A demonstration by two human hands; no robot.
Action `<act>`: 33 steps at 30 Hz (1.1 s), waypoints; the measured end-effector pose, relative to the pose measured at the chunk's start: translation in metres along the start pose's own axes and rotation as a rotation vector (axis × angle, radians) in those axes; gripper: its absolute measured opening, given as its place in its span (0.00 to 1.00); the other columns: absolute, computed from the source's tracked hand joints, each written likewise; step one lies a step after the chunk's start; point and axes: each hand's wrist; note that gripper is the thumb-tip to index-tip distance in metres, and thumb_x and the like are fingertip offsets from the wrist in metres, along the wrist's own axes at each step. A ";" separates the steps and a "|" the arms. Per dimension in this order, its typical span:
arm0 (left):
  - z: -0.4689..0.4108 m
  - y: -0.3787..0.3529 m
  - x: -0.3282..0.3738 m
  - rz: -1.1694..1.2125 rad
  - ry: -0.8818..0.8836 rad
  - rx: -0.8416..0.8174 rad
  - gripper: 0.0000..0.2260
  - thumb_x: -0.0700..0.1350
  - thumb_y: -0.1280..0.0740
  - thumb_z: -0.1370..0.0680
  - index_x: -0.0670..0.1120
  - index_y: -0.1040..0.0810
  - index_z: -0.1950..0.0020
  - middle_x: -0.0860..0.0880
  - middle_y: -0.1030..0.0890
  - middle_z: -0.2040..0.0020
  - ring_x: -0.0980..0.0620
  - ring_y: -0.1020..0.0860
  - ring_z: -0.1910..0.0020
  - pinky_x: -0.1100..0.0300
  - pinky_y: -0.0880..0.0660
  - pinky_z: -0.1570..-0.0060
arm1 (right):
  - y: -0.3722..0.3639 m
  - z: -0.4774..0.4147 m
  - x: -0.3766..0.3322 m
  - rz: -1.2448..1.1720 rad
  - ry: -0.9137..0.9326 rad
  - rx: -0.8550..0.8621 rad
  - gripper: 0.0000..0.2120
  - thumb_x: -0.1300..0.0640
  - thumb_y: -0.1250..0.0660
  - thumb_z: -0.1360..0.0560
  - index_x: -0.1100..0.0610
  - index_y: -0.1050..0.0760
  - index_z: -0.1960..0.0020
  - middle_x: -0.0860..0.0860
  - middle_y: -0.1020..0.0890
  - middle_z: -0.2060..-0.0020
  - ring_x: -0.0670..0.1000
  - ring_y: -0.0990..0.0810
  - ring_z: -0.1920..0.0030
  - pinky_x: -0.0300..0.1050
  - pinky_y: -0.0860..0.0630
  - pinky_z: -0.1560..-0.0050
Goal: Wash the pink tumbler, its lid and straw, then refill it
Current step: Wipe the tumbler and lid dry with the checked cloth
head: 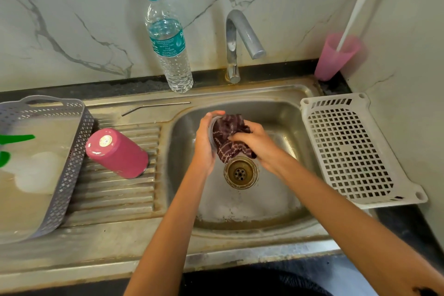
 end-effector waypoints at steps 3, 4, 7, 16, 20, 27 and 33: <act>-0.003 0.007 0.001 -0.068 0.136 0.009 0.17 0.55 0.43 0.19 0.46 0.19 0.49 0.47 0.18 0.59 0.50 0.21 0.57 0.58 0.24 0.58 | 0.007 -0.003 0.003 0.596 0.375 -0.135 0.19 0.72 0.37 0.32 0.58 0.19 0.46 0.50 0.17 0.53 0.47 0.20 0.53 0.39 0.24 0.50; -0.004 0.009 0.002 -0.120 0.164 0.009 0.17 0.56 0.42 0.19 0.47 0.19 0.50 0.47 0.19 0.60 0.50 0.21 0.58 0.58 0.25 0.59 | 0.008 -0.005 0.006 0.783 0.458 -0.173 0.21 0.72 0.37 0.33 0.56 0.18 0.45 0.49 0.18 0.50 0.48 0.23 0.52 0.40 0.26 0.50; -0.006 0.011 0.001 -0.178 0.243 -0.023 0.16 0.58 0.40 0.21 0.49 0.18 0.49 0.47 0.18 0.59 0.49 0.21 0.57 0.55 0.25 0.57 | 0.006 -0.010 0.010 1.351 0.678 -0.172 0.17 0.66 0.30 0.32 0.50 0.18 0.48 0.43 0.19 0.49 0.48 0.33 0.56 0.40 0.34 0.62; -0.009 0.005 0.001 -0.126 0.289 0.078 0.18 0.60 0.35 0.29 0.48 0.19 0.50 0.46 0.20 0.56 0.49 0.21 0.58 0.55 0.26 0.57 | -0.007 -0.011 0.031 1.251 0.541 0.113 0.23 0.64 0.31 0.32 0.49 0.21 0.40 0.49 0.20 0.42 0.56 0.25 0.49 0.47 0.27 0.53; -0.007 0.011 -0.009 -0.213 0.301 0.150 0.15 0.58 0.36 0.26 0.49 0.19 0.47 0.46 0.21 0.51 0.48 0.22 0.54 0.58 0.26 0.58 | -0.006 -0.016 0.020 0.555 0.041 -0.075 0.19 0.69 0.38 0.32 0.52 0.18 0.50 0.52 0.16 0.57 0.52 0.20 0.56 0.45 0.24 0.53; -0.016 0.034 -0.004 -0.438 -0.031 0.326 0.15 0.52 0.38 0.21 0.52 0.26 0.35 0.47 0.26 0.36 0.49 0.27 0.38 0.55 0.28 0.42 | 0.009 -0.026 0.033 -0.255 -0.405 0.197 0.14 0.70 0.38 0.27 0.62 0.28 0.42 0.61 0.19 0.56 0.57 0.18 0.61 0.50 0.19 0.56; -0.041 0.075 0.016 -0.896 -0.158 0.501 0.29 0.56 0.35 0.22 0.45 0.37 0.25 0.40 0.38 0.28 0.38 0.37 0.30 0.43 0.36 0.31 | 0.013 -0.030 0.048 -0.233 -0.465 0.255 0.10 0.69 0.37 0.27 0.62 0.27 0.47 0.60 0.20 0.56 0.56 0.19 0.58 0.49 0.21 0.54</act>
Point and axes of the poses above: each hand's wrist, its own z-axis away from the middle knuckle, its own y-axis out of the back of the hand, x = y × z
